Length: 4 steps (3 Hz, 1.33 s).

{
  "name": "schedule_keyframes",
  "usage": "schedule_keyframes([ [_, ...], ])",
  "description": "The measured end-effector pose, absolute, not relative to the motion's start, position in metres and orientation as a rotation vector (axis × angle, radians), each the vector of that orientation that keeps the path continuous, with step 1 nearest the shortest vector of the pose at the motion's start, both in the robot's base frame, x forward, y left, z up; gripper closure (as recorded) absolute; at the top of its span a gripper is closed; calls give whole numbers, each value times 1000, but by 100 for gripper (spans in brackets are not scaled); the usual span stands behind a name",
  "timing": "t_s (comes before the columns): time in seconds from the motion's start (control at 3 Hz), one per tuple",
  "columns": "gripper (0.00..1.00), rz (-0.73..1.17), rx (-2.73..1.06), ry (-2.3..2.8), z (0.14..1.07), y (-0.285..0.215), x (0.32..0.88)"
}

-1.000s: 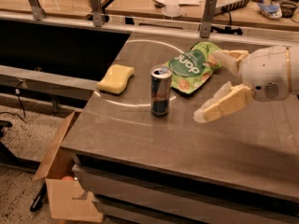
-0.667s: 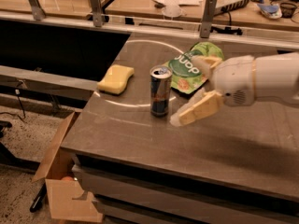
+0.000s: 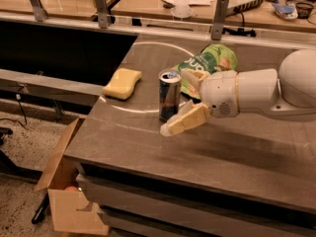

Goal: Move redbull can near sponge

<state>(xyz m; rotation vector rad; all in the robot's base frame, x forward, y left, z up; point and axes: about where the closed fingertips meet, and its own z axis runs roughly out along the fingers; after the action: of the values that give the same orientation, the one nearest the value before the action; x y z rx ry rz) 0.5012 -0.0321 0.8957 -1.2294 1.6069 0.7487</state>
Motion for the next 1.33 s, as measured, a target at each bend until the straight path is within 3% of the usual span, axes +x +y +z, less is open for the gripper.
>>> schedule_keyframes([
  [0.33, 4, 773, -1216, 1600, 885, -26, 515],
  [1.0, 49, 821, -1221, 1583, 881, -16, 523],
  [1.33, 81, 795, -1157, 1577, 905, -10, 546],
])
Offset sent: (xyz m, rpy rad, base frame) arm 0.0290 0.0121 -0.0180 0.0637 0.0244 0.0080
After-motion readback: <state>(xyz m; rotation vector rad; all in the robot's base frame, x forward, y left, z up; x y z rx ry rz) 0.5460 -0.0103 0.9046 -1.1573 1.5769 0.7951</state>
